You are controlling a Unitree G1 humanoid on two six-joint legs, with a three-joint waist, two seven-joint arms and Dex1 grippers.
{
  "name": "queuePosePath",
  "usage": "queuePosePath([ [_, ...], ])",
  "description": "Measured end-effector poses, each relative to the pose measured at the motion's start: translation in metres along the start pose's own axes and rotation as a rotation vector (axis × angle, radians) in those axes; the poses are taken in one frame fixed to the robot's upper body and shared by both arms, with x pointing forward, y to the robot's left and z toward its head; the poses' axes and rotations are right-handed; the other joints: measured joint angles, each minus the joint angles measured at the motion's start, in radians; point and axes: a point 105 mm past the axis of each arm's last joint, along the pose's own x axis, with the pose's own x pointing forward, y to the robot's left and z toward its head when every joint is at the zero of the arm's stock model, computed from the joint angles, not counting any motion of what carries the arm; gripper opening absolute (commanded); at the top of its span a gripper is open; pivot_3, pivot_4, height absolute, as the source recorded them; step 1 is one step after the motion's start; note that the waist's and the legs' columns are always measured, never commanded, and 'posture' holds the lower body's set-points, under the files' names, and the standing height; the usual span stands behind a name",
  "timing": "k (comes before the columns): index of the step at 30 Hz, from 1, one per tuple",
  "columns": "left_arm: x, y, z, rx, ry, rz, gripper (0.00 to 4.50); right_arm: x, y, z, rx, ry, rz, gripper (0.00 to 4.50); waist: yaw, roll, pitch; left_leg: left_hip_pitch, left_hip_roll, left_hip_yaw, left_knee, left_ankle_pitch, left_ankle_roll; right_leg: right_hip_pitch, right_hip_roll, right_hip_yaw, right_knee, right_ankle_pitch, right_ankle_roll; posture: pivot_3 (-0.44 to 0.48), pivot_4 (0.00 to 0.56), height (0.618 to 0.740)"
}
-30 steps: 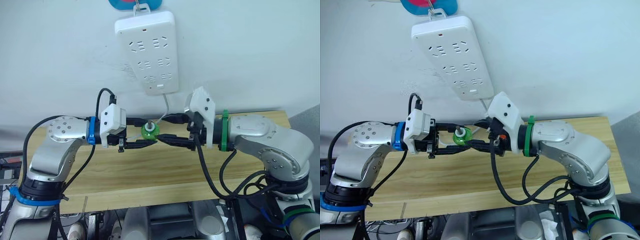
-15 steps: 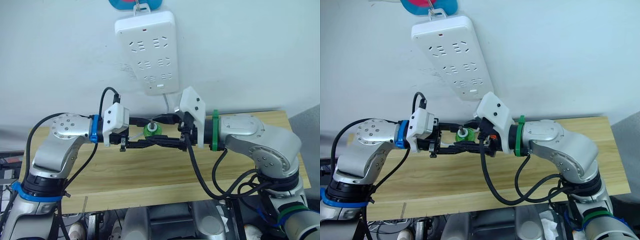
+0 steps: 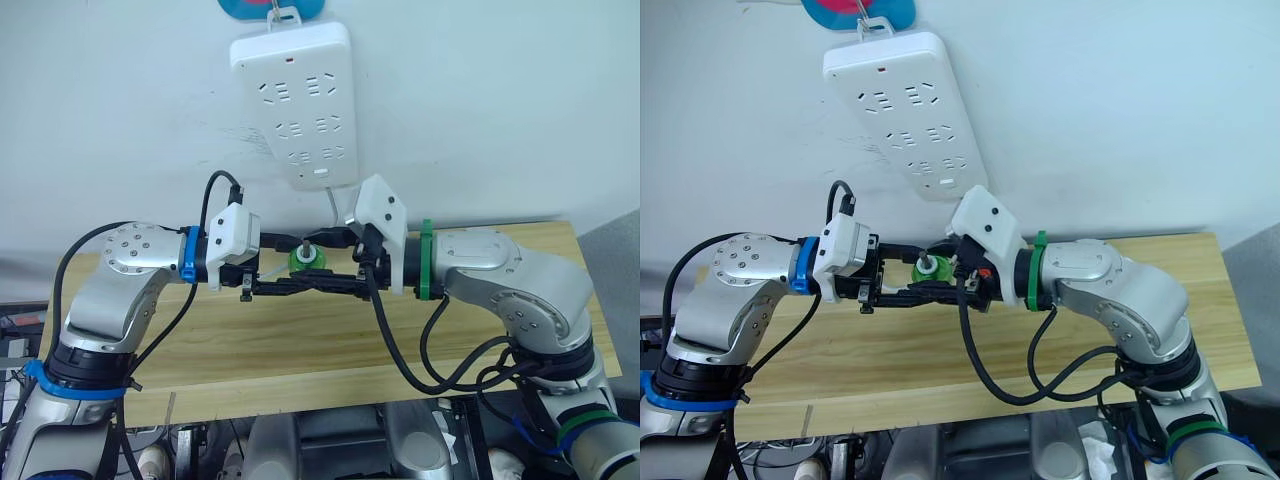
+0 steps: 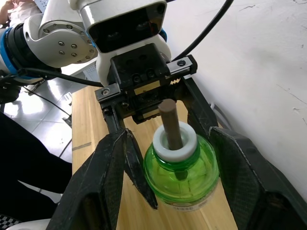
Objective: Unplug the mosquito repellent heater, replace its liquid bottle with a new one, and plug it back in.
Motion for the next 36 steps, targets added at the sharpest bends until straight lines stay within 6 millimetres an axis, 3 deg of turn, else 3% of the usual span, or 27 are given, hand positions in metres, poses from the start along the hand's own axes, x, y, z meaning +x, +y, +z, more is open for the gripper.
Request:
queuePosePath([
  [5, 0.0000, 0.0000, -0.0001, -0.001, 0.000, 0.000, 2.22, -0.0004, -0.0012, 0.0000, -0.006, 0.000, -0.007, 0.84, 0.000, 0.000, 0.000, 0.000, 0.000, 0.000, 0.000, 0.000, 0.000, 0.000, 0.000, 0.000, 0.000, 0.000, 0.000, -0.203, 0.384, 0.740],
  [21, -0.0003, 0.0002, -0.0011, -0.036, 0.012, -0.002, 2.22, 0.0004, -0.0007, -0.0010, -0.006, 0.004, -0.007, 0.80, 0.000, 0.000, 0.000, 0.000, 0.000, 0.000, 0.000, 0.000, 0.000, 0.000, 0.000, 0.000, 0.000, 0.000, 0.000, -0.207, 0.383, 0.740],
  [28, -0.0020, 0.0068, -0.0027, -0.031, 0.015, 0.041, 4.48, 0.0005, -0.0006, -0.0007, -0.005, 0.003, -0.006, 0.80, 0.000, 0.000, 0.000, 0.000, 0.000, 0.000, 0.000, 0.000, 0.000, 0.000, 0.000, 0.000, 0.000, 0.000, 0.000, -0.213, 0.387, 0.740],
  [36, -0.0066, 0.0073, -0.0090, -0.042, 0.009, 0.087, 4.50, 0.0003, -0.0008, -0.0007, -0.006, 0.003, -0.007, 0.80, -0.001, 0.000, 0.000, 0.000, 0.000, 0.000, 0.000, 0.000, 0.000, 0.000, 0.000, 0.000, 0.000, 0.000, 0.000, -0.207, 0.384, 0.740],
])
